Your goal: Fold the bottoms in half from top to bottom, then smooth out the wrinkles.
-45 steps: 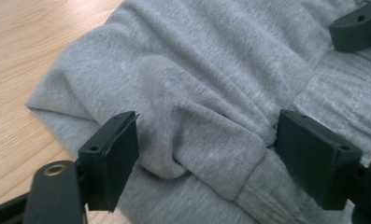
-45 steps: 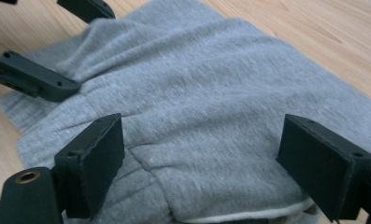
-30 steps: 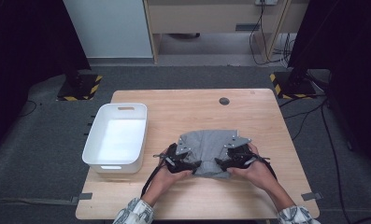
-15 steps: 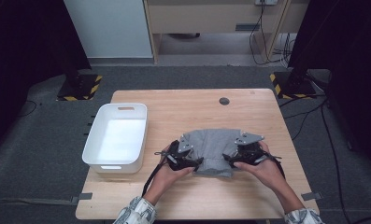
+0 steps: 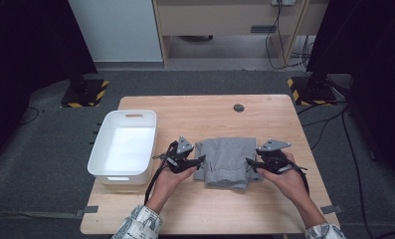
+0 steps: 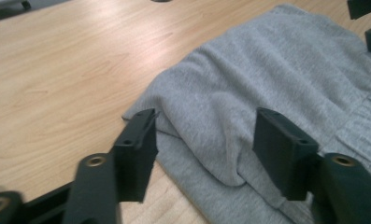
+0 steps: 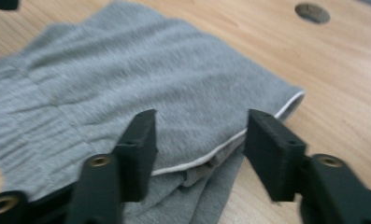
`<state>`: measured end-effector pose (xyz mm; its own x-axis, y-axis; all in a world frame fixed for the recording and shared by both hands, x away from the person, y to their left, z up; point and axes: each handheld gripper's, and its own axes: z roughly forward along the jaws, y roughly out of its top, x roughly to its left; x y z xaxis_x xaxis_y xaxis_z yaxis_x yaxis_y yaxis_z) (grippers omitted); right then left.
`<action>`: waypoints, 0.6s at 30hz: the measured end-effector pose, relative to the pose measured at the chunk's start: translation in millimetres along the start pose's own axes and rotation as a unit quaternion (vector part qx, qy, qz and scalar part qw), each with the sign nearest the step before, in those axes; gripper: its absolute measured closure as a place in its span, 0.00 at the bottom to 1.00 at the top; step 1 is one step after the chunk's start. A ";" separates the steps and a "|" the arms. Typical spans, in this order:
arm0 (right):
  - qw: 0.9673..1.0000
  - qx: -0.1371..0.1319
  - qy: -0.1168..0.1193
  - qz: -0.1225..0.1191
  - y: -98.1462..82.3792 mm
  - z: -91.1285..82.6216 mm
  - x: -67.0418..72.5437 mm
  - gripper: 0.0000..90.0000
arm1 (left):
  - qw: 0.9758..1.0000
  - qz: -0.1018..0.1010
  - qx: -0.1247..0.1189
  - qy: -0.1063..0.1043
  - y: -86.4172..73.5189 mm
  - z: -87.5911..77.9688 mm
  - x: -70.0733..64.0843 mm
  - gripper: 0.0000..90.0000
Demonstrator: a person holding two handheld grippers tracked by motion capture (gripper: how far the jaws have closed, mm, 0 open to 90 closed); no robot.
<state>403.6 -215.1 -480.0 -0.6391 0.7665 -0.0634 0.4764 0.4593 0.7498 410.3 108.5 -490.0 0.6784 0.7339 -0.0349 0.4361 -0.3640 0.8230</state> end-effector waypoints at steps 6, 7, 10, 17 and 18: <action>0.999 0.025 0.007 0.029 -5.7 11.1 -0.6 0.39 | 0.999 0.017 0.030 -0.010 -11.9 6.6 -3.0 0.49; 0.999 0.025 0.007 0.029 -5.7 11.1 -0.6 0.39 | 0.999 0.017 0.030 -0.010 -11.9 6.6 -3.0 0.49; 0.999 0.040 0.016 0.026 -10.0 15.2 1.7 0.52 | 0.999 0.016 0.028 0.002 -12.5 11.5 0.1 0.51; 0.998 0.041 0.026 0.027 -13.3 16.2 0.5 0.87 | 0.999 0.014 0.024 0.019 -5.7 16.3 5.5 0.58; 0.998 0.041 0.028 0.026 -13.5 15.8 -1.1 0.90 | 0.999 0.012 0.021 0.023 -3.3 17.3 7.6 0.60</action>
<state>407.4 -215.1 -500.4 -0.6443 0.7646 0.0133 0.5556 0.4561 0.6952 424.2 105.3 -502.8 0.6610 0.7503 0.0116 0.4457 -0.4051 0.7983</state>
